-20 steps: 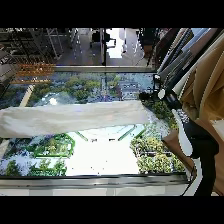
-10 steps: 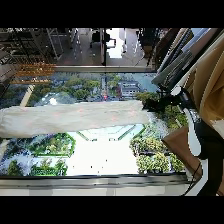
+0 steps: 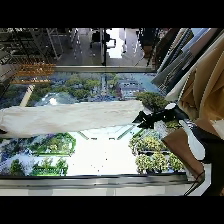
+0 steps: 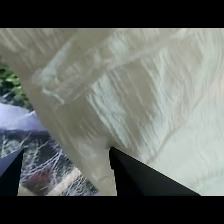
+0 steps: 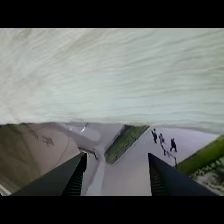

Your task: Fold the clothes and pants, and hang the long-sleeved shirts on hangers.

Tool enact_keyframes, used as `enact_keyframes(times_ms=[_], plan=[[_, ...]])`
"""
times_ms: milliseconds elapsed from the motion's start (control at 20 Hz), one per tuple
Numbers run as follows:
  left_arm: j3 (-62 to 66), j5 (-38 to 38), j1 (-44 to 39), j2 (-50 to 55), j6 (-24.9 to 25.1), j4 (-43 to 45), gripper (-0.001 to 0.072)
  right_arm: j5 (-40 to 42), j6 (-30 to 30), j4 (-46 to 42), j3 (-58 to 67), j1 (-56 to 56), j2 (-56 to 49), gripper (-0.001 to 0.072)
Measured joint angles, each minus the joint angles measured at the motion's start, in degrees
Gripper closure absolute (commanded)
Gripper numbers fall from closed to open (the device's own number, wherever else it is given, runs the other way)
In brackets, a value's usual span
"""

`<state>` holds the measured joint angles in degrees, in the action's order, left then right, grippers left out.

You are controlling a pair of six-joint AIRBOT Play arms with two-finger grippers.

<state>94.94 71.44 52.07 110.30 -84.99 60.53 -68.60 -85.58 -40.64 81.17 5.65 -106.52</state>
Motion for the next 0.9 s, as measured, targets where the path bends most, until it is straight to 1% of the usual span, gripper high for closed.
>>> enact_keyframes(times_ms=[200,300,350,400,450,500,550,600,650,750,900], plan=[[-0.1,-3.7,-0.1,1.7,-1.6,-3.6,0.0126,6.8,-3.1,0.1,-1.6,-0.7,0.1,0.0246],[-0.1,-4.5,-0.3,2.6,-2.6,-4.4,0.0146,10.7,-4.7,-0.2,-1.9,-1.5,0.2,0.0246],[-0.1,-5.7,-0.6,3.0,-3.0,-4.8,0.0233,13.2,-5.5,-0.5,-1.9,-2.0,0.2,0.0247],[-0.1,-6.6,-0.9,3.4,-3.6,-4.8,0.0425,15.8,-6.0,-0.8,-2.0,-2.6,0.2,0.0248],[-0.2,-7.7,-1.4,3.8,-4.3,-4.6,0.0551,18.8,-6.3,-1.2,-2.0,-3.4,0.2,0.0271],[-0.3,-8.8,-2.0,4.1,-5.1,-4.4,0.0641,21.7,-6.6,-1.9,-2.1,-4.2,0.1,0.0344],[-0.3,-9.7,-2.6,4.3,-5.6,-4.5,0.0696,24.6,-7.0,-2.9,-2.1,-5.1,0.1,0.0461],[-0.3,-10.5,-3.2,4.4,-6.1,-5.0,0.0697,26.9,-7.0,-4.1,-2.2,-5.8,0.0,0.0607],[-0.3,-11.4,-3.8,4.4,-6.4,-5.5,0.0698,28.9,-7.4,-5.5,-2.3,-6.4,-0.1,0.0695],[-0.3,-12.4,-4.7,4.5,-6.6,-7.1,0.07,31.1,-7.5,-7.1,-2.2,-7.2,0.0,0.0699],[-0.4,-10.4,-5.1,4.0,-4.3,-8.2,0.0701,29.9,-6.3,-10.8,-2.2,-7.7,0.6,0.0701]])
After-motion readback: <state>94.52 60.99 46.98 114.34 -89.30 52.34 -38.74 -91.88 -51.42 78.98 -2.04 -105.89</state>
